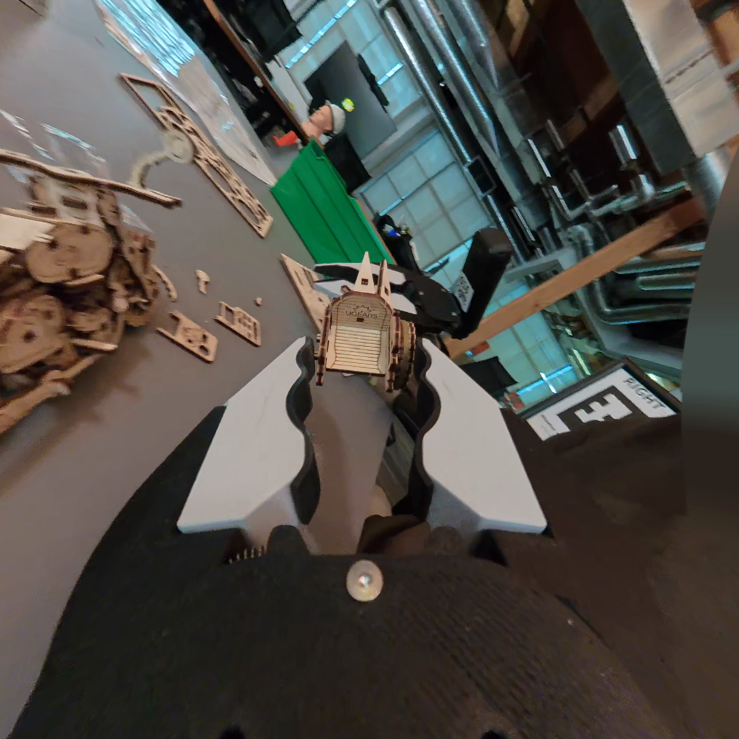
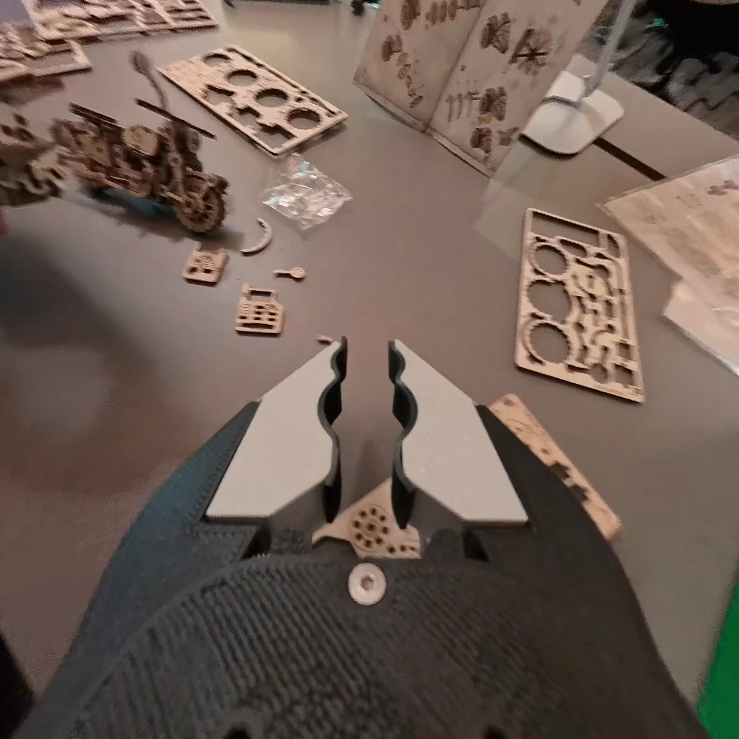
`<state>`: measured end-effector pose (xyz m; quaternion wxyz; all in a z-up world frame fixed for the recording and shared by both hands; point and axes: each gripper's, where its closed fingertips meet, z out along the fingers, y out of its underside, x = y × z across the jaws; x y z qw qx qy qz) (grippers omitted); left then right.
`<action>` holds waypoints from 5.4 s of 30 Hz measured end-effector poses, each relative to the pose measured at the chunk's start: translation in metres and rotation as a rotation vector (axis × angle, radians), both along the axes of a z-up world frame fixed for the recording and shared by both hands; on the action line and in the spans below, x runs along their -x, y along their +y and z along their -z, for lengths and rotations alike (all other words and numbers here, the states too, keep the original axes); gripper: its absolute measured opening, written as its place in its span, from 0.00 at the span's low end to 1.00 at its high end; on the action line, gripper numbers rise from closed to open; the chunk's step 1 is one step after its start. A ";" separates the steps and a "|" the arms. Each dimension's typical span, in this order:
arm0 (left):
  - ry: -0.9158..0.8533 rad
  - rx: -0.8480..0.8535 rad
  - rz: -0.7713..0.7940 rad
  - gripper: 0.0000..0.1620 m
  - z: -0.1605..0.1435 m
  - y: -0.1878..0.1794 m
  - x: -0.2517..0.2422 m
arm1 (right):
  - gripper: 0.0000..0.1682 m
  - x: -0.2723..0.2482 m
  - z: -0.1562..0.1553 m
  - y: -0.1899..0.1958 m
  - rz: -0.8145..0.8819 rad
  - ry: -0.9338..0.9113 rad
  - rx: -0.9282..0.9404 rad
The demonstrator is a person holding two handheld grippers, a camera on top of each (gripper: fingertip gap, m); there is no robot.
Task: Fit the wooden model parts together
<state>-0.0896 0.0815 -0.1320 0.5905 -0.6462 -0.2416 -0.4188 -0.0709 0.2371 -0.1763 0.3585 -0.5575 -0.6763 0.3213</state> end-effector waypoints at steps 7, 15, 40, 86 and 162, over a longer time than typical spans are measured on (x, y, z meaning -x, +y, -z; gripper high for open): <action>0.049 0.079 0.002 0.29 0.014 0.001 0.003 | 0.13 -0.049 -0.022 0.057 0.219 0.109 0.202; 0.213 0.237 0.178 0.30 0.045 0.008 -0.034 | 0.13 -0.120 0.006 0.084 0.372 -0.119 0.006; 0.196 0.282 0.251 0.30 0.054 0.008 -0.047 | 0.12 -0.115 0.020 0.079 0.348 -0.109 0.154; 0.195 0.222 0.169 0.40 0.039 0.005 -0.022 | 0.38 -0.098 0.045 0.077 0.357 -0.192 0.196; 0.547 0.246 0.325 0.50 0.050 -0.005 -0.038 | 0.21 -0.097 0.002 0.034 0.189 -0.024 0.195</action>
